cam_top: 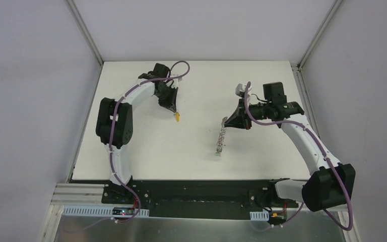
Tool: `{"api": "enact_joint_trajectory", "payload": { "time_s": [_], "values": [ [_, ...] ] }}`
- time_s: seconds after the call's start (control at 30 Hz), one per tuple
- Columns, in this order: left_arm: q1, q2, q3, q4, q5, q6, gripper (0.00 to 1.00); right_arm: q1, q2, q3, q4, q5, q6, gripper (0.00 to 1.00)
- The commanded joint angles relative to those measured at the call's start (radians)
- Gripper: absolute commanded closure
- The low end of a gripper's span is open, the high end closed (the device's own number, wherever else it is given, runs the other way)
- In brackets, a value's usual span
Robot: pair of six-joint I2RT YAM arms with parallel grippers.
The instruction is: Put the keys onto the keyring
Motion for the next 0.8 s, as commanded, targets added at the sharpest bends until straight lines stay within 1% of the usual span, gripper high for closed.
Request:
{"api": "enact_joint_trajectory", "payload": {
  "time_s": [0.0,0.1,0.2,0.4,0.5,0.67,0.77],
  "values": [
    [-0.038,-0.078,-0.053,0.027,0.100,0.071,1.00,-0.005,0.003,-0.001,0.027,-0.053,0.006,0.95],
    [-0.055,-0.085,-0.072,0.037,0.107,0.105,1.00,-0.005,0.006,-0.001,0.028,-0.055,0.006,0.95],
    [-0.079,-0.080,-0.070,0.025,0.083,0.136,1.00,-0.005,0.005,-0.004,0.028,-0.053,0.005,0.95],
    [-0.131,-0.035,-0.046,-0.034,0.062,0.179,1.00,-0.004,0.005,-0.009,0.029,-0.039,-0.001,0.95],
    [-0.155,0.000,-0.020,-0.073,0.024,0.197,1.00,-0.005,0.006,-0.009,0.029,-0.040,0.000,0.95],
    [-0.194,0.030,-0.005,-0.106,-0.025,0.203,1.00,-0.005,0.009,-0.009,0.029,-0.037,0.000,0.95],
    [-0.209,0.037,-0.009,-0.112,-0.036,0.196,0.97,-0.005,0.012,-0.009,0.029,-0.034,0.000,0.95]
  ]
}}
